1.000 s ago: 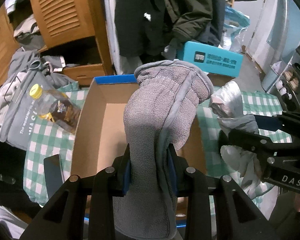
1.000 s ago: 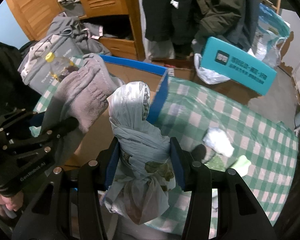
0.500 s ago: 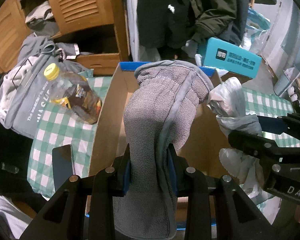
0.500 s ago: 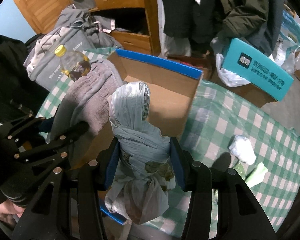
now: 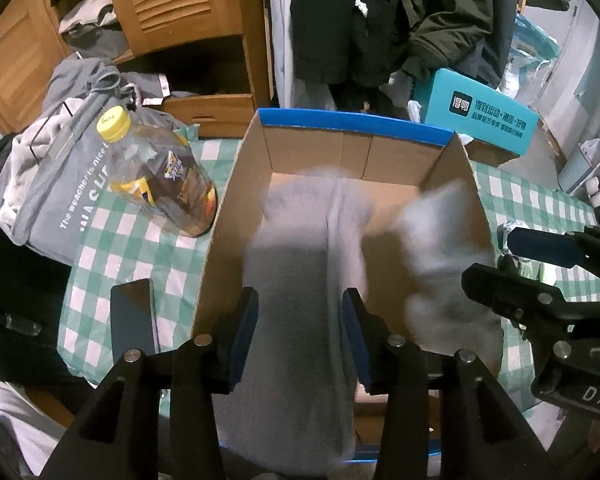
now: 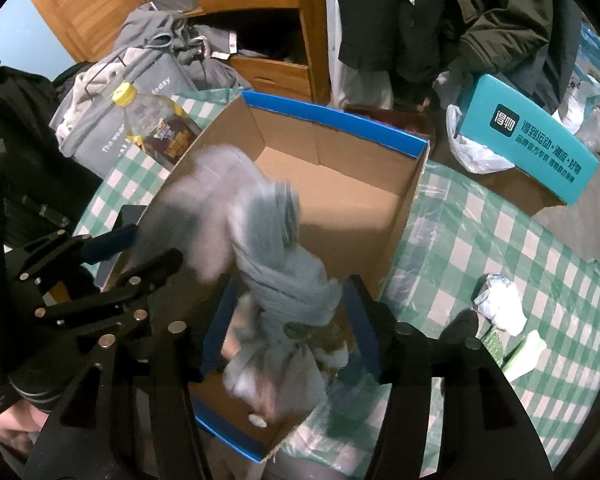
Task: Organize soft objects
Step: 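Open both tools to drop the sock and bundle into the box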
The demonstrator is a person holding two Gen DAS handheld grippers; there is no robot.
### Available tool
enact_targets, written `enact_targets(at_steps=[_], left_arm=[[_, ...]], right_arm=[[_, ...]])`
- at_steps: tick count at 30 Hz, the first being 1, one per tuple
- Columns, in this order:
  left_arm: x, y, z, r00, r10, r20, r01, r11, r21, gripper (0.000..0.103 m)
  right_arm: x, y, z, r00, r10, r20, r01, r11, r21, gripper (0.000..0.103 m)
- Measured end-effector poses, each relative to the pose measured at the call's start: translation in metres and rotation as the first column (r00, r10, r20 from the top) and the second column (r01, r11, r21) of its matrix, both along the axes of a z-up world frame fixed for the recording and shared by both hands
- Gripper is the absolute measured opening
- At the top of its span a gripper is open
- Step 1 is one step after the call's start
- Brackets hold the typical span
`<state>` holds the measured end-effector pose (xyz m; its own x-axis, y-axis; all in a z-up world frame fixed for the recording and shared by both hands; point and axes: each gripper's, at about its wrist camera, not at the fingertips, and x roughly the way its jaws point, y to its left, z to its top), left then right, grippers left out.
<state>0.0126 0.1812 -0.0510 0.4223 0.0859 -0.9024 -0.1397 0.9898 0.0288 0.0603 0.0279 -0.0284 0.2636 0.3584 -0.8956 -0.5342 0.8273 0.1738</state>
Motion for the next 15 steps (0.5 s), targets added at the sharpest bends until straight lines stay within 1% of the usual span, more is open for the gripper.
enact_targets(at_steps=[1,2,3,6,11,15], left_arm=[[0.000,0.000,0.001,1.000,0.000,0.003,0.000,1.000,0.005,0.045],[0.000,0.000,0.002,1.000,0.002,0.006,-0.002,1.000,0.008,0.046],[0.000,0.001,0.003,1.000,0.005,0.010,-0.006,1.000,0.011,0.050],[-0.001,0.001,0.007,1.000,0.012,0.027,-0.012,1.000,0.010,0.054],[0.000,-0.004,0.010,0.999,0.003,0.032,-0.003,1.000,0.000,0.056],[-0.001,-0.016,0.014,0.999,-0.021,0.045,0.021,1.000,-0.004,0.063]], right_arm=[[0.000,0.000,0.000,1.000,-0.004,0.002,0.004,1.000,0.002,0.065],[0.000,-0.001,0.001,1.000,-0.008,0.003,0.008,1.000,0.006,0.066],[0.001,-0.002,0.002,1.000,-0.012,0.005,0.012,1.000,0.010,0.068],[0.001,-0.007,0.004,1.000,-0.020,0.010,0.020,1.000,0.011,0.069],[0.000,-0.020,0.009,0.999,-0.045,0.008,0.045,0.999,0.016,0.073],[-0.002,-0.033,0.013,0.998,-0.063,0.019,0.063,0.998,0.009,0.074]])
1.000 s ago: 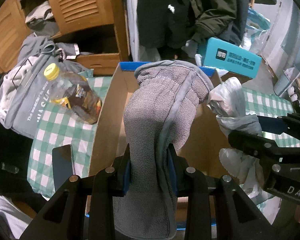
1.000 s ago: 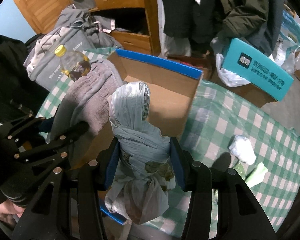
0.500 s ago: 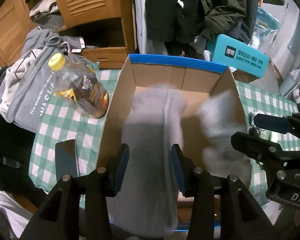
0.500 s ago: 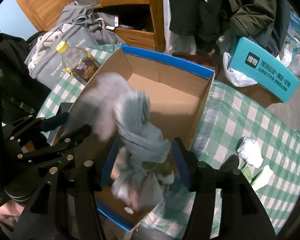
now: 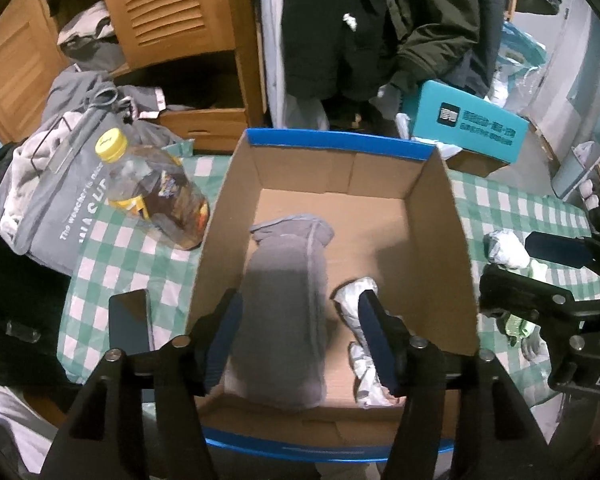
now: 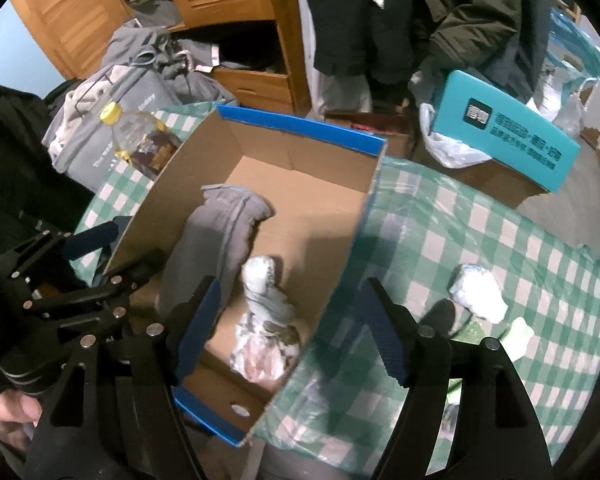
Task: Organize soft objects
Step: 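Open both tools to drop the sock and bundle into the box, then move both tools back over the table and grasp the grey rolled sock with the right tool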
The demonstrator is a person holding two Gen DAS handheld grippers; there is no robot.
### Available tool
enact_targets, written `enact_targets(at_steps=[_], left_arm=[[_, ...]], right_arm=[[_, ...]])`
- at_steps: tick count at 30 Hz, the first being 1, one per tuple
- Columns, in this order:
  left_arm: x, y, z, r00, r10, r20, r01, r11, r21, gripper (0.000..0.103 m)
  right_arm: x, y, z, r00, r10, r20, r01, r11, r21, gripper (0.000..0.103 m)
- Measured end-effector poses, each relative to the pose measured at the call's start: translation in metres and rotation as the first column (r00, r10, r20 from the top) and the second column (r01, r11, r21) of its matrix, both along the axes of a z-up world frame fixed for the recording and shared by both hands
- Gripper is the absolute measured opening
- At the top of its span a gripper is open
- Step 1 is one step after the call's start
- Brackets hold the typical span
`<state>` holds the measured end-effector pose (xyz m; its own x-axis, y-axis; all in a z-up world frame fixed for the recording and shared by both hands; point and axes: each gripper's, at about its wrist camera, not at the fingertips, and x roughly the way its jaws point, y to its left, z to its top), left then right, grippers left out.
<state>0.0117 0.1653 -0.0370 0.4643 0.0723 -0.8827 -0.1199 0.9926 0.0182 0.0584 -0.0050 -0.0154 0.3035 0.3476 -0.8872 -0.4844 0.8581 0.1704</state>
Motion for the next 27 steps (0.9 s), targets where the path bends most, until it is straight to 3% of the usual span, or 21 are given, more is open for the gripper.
enact_targets(at_steps=[4,12,27], left_arm=[[0.000,-0.014,0.003,1.000,-0.029,0.010,0.029,1.000,0.006,0.065],[0.002,-0.039,0.009,0.998,-0.065,0.025,0.065,0.998,0.012,0.077],[0.005,-0.104,0.010,0.984,-0.178,0.011,0.177,0.984,0.029,0.080]], right_arm=[[-0.002,-0.014,0.001,1.000,-0.020,-0.002,0.020,1.000,-0.004,0.074],[-0.004,-0.052,0.007,0.998,-0.069,0.015,0.069,0.998,-0.006,0.074],[-0.008,-0.130,0.007,0.983,-0.181,0.023,0.181,0.983,-0.003,0.078]])
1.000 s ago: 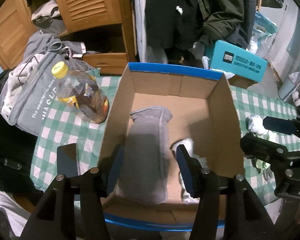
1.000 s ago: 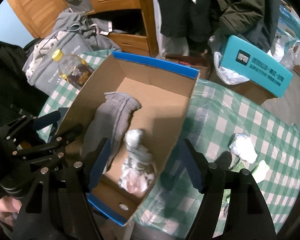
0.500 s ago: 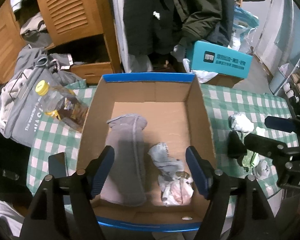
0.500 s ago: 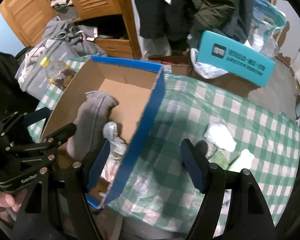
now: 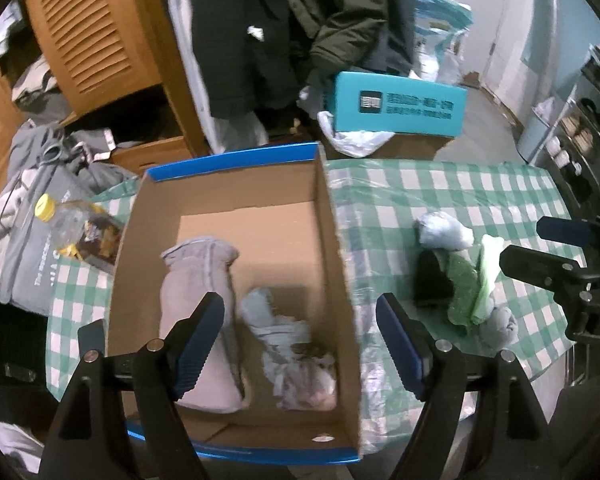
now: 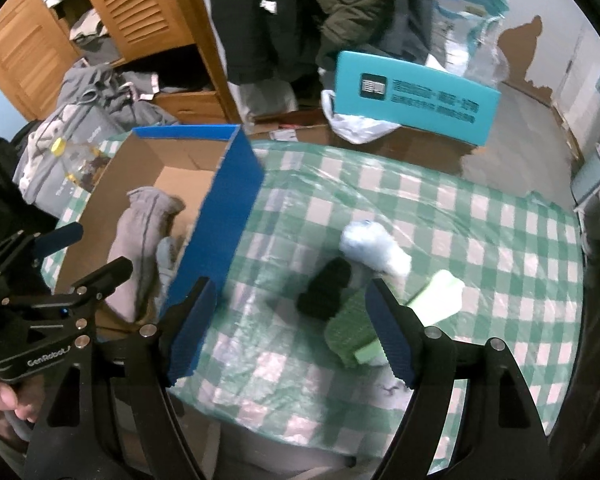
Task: Organize soft objects
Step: 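Move both tools back over the table and grasp the grey rolled sock with the right tool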
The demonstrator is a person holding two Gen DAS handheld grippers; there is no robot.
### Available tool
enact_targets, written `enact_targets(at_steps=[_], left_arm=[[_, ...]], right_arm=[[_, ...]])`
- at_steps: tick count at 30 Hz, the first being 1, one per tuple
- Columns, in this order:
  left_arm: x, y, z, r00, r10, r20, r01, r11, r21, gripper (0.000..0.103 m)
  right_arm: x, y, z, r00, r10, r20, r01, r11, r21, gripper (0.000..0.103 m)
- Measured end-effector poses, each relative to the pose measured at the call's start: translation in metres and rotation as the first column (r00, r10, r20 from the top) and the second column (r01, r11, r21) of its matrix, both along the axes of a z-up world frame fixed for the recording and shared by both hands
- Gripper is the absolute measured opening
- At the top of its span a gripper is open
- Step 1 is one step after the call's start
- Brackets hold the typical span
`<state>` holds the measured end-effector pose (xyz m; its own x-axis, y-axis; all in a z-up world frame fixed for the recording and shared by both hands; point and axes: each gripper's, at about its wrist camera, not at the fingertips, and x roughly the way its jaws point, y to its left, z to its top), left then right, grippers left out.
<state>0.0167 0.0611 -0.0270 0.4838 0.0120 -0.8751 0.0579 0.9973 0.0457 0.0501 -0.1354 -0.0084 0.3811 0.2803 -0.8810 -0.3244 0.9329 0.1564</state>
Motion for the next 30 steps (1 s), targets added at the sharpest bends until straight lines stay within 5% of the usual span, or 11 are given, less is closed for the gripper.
enact_targets(at_steps=[30], left_arm=[[0.009,-0.094,-0.043,0.982,-0.147,-0.118,0.151,0.988,0.019,0.080]], right_arm=[[-0.009,-0.093,-0.052,0.989,-0.127,-0.081,0.126,0.992,-0.024,0.078]])
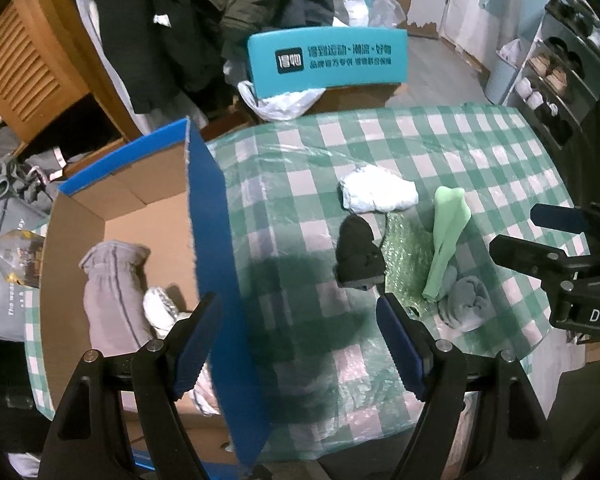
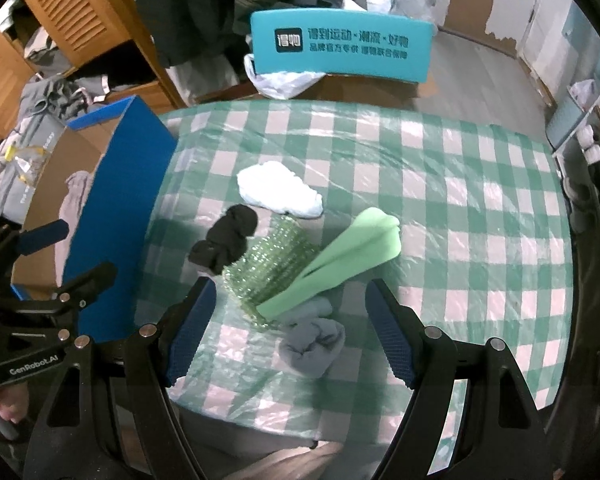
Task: Organize soft objects
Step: 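Move both tools back over the table and grasp the grey rolled sock with the right tool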
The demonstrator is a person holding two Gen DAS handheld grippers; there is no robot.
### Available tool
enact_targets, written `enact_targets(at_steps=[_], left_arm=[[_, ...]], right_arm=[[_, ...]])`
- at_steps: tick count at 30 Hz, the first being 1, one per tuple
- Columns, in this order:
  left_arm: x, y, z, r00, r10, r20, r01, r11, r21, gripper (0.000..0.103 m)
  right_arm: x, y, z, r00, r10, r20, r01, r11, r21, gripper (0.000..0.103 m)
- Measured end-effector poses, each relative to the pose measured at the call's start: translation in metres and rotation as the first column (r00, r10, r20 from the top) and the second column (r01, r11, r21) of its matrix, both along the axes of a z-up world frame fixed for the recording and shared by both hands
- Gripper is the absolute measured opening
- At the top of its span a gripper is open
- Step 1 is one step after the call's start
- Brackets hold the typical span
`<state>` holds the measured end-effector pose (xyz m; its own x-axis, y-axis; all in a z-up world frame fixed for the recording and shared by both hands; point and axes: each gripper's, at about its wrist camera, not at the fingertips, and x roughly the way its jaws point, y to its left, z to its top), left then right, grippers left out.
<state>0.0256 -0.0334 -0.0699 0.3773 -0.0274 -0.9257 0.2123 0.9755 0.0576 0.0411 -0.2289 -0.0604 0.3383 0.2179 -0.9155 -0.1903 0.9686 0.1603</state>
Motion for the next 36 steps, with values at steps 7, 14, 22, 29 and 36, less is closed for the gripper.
enact_targets(at_steps=[7,14,22,29,36], left_arm=[[0.005,-0.010,-0.015,0.999,-0.008,-0.040,0.008,1.000,0.005,0.080],[0.008,-0.020,-0.030,0.998,-0.018,-0.068,0.020,1.000,0.019,0.080],[0.013,-0.027,-0.046,0.995,-0.022,-0.097,0.025,0.999,0.034,0.080],[0.017,-0.032,-0.057,0.993,-0.019,-0.118,0.025,0.999,0.043,0.080],[0.017,-0.036,-0.067,0.990,-0.024,-0.141,0.030,0.998,0.047,0.080]], right_arm=[[-0.002,-0.006,-0.020,0.999,0.001,-0.038,-0.001,1.000,-0.005,0.078],[-0.004,-0.009,-0.046,0.996,0.009,-0.090,-0.010,1.000,-0.016,0.078],[-0.008,-0.013,-0.069,0.990,0.021,-0.138,-0.026,0.999,-0.029,0.078],[-0.010,-0.012,-0.089,0.983,0.028,-0.182,-0.035,0.999,-0.033,0.078],[-0.010,-0.014,-0.106,0.976,0.027,-0.215,-0.039,0.998,-0.055,0.078]])
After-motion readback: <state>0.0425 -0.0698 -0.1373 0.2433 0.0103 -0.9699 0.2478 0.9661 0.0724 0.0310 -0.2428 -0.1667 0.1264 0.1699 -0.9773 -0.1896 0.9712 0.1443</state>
